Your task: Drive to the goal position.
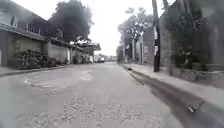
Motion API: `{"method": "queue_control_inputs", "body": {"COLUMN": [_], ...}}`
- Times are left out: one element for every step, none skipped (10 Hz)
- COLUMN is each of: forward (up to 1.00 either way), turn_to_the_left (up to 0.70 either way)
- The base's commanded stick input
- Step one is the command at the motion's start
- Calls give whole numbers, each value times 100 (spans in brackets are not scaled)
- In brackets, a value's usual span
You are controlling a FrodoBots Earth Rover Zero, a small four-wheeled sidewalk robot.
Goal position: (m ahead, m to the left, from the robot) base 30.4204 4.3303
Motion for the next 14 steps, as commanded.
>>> {"method": "queue_control_inputs", "body": {"forward": [100, 100, 100, 100, 100, 100, 100, 100, 100, 100, 100, 100, 100, 100], "turn_to_the_left": [0, 0, 0, 0, 0, 0, 0, 0, 0, 0, 0, 0, 0, 0]}}
